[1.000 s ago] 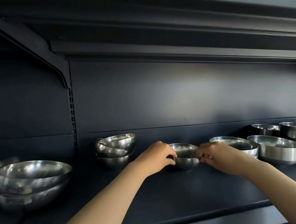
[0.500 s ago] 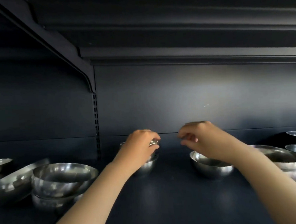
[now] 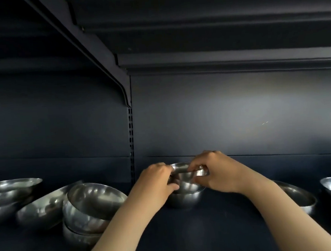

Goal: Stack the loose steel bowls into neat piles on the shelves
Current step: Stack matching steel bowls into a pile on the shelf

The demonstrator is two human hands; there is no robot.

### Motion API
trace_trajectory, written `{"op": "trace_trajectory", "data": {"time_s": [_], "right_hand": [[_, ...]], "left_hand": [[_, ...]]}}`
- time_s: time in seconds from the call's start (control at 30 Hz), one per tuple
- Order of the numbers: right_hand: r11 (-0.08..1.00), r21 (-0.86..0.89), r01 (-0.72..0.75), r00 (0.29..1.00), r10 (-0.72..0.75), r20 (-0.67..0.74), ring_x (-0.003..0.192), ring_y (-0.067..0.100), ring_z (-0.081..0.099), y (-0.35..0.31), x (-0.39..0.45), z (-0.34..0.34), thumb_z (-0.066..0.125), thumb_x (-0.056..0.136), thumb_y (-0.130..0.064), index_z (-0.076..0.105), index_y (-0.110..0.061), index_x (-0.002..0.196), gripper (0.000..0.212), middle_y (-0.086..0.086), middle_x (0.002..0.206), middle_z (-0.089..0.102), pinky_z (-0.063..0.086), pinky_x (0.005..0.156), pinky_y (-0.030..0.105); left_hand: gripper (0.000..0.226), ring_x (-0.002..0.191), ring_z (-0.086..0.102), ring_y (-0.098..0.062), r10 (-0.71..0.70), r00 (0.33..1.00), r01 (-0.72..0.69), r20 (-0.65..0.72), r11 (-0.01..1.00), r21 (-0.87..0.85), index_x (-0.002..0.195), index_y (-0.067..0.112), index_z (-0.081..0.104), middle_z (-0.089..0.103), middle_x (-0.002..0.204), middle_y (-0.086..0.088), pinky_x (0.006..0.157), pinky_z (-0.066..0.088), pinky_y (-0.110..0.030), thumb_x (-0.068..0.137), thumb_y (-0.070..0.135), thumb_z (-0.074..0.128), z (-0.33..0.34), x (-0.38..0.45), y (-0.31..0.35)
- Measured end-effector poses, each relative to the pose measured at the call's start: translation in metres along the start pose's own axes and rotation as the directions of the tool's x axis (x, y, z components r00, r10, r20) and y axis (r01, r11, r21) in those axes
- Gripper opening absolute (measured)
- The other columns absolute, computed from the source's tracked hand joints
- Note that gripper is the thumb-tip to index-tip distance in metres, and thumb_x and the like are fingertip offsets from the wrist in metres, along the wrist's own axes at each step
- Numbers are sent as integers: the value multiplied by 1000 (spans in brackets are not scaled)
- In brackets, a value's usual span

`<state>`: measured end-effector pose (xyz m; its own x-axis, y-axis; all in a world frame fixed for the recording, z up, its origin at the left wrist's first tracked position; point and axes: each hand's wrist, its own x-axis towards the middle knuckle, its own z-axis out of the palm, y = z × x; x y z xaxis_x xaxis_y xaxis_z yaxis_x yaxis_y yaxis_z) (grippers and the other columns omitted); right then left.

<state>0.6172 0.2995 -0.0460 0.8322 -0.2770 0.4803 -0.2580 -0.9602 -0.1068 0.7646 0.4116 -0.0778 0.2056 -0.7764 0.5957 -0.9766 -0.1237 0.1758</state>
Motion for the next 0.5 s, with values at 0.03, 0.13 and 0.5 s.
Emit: {"op": "trace_trajectory", "data": {"time_s": [0.03, 0.13, 0.5], "right_hand": [[1000, -11, 15, 1000, -15, -6, 77, -1, 47, 0, 0, 1, 64, 84, -25, 68, -25, 99, 16, -17, 88, 58, 36, 67, 13], [998, -35, 49, 998, -50, -42, 88, 5, 45, -2, -2, 5, 63, 86, -23, 68, -21, 102, 18, -9, 95, 65, 36, 75, 17], [1000, -3, 5, 995, -6, -98, 88, 9, 44, 3, -9, 13, 63, 87, -21, 68, -19, 97, 11, -4, 89, 66, 43, 79, 27]], "left_hand": [[37, 108, 54, -13, -1, 1000, 1, 4, 1000, 3, 121, 19, 59, 59, 115, 5, 84, 41, -22, 87, 32, 64, 1, 0, 0], [38, 107, 55, -14, -9, 1000, 9, 7, 1000, 11, 122, 20, 59, 59, 113, 5, 83, 39, -22, 86, 32, 64, 2, -1, 0], [38, 109, 54, -16, -81, 995, 82, -63, 996, 14, 119, 18, 58, 57, 118, 3, 81, 35, -20, 87, 38, 62, 8, -7, 3]]}}
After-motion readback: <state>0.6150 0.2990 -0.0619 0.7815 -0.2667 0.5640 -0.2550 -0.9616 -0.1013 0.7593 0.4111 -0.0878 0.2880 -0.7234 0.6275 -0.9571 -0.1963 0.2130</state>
